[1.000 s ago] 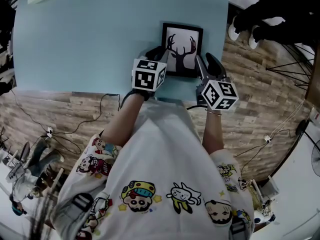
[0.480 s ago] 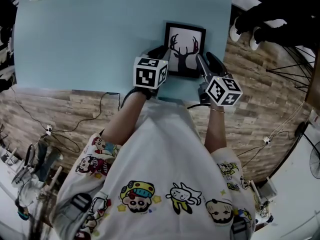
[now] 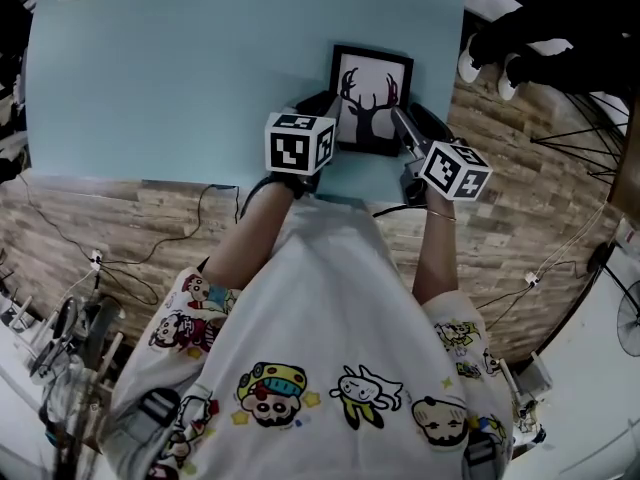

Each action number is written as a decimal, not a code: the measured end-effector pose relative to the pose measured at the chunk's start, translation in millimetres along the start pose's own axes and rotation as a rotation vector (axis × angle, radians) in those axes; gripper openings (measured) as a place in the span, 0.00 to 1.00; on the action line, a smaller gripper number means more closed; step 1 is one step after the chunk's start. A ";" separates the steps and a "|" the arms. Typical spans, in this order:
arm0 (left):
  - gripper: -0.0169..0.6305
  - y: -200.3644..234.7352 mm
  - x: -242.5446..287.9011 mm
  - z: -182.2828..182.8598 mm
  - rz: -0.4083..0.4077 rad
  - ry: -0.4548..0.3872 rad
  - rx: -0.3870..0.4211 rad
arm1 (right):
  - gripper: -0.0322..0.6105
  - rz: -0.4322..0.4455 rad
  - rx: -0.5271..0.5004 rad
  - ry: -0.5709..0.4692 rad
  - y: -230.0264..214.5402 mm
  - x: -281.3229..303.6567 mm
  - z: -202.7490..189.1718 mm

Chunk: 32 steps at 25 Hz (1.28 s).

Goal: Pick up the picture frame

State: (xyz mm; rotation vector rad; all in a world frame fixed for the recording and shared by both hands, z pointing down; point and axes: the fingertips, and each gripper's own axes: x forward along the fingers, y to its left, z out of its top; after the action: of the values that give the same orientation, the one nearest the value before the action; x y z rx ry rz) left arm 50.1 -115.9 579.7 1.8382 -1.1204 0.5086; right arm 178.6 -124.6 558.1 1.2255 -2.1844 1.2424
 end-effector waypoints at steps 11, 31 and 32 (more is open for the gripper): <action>0.14 2.6 -0.2 2.5 -0.025 0.007 -0.072 | 0.44 0.139 0.160 0.132 -3.2 7.7 -12.7; 0.14 2.5 -0.2 3.2 -0.069 0.028 -0.125 | 0.41 0.593 0.449 0.303 22.6 4.5 -6.8; 0.14 2.5 -0.1 3.3 -0.072 0.030 -0.126 | 0.39 0.607 0.469 0.308 21.5 5.0 -6.0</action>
State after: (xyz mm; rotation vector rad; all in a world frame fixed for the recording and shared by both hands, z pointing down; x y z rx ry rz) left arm 47.6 -119.2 579.1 1.7491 -1.0395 0.4130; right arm 157.6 -117.0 553.3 0.4342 -2.1583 2.1123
